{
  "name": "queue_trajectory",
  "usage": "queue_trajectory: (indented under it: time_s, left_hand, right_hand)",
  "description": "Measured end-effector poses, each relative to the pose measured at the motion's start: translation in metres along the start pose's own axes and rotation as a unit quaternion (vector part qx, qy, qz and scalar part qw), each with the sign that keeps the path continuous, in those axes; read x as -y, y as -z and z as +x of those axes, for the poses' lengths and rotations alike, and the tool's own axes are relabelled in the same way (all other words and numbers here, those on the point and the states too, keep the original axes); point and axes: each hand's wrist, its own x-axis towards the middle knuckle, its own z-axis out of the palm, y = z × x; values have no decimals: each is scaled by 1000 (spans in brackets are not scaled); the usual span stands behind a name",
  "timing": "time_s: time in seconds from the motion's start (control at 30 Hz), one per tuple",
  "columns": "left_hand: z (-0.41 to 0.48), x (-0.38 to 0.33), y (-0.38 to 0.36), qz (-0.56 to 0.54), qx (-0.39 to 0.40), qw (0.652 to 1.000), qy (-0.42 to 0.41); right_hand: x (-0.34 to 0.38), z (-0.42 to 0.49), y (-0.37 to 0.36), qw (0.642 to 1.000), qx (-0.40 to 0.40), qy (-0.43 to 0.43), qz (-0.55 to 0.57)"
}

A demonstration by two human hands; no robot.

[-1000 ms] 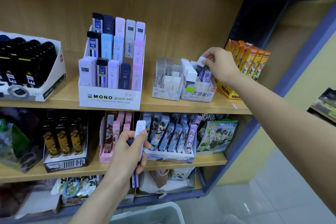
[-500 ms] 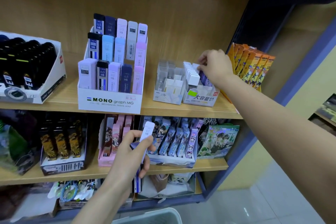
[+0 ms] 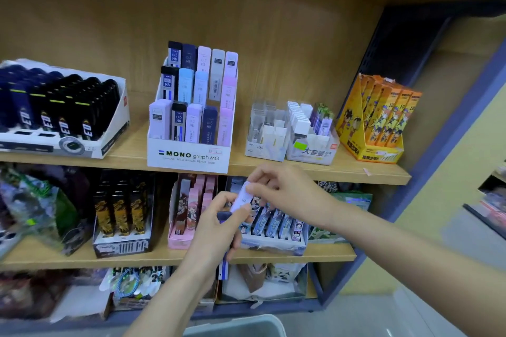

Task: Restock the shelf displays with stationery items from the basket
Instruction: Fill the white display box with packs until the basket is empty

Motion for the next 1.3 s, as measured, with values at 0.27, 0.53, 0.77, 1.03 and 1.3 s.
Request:
queue_trajectory:
  time_s: [0.27, 0.53, 0.77, 1.03, 1.3]
  left_hand:
    - [-1, -9, 8, -48, -7, 999, -24]
    - [-5, -17, 15, -99, -23, 993, -58]
    - [-1, -26, 39, -178, -36, 983, -11]
    - [-10, -33, 66, -43, -110, 992, -54]
    - [-18, -38, 90, -38, -138, 988, -54]
  right_hand:
    - [3, -5, 11, 987, -42, -11, 153]
    - [16, -14, 11, 966, -73, 21, 245]
    - [48, 18, 34, 951, -246, 98, 161]
    - [74, 64, 39, 959, -263, 106, -3]
    - [90, 75, 13, 962, -229, 136, -67]
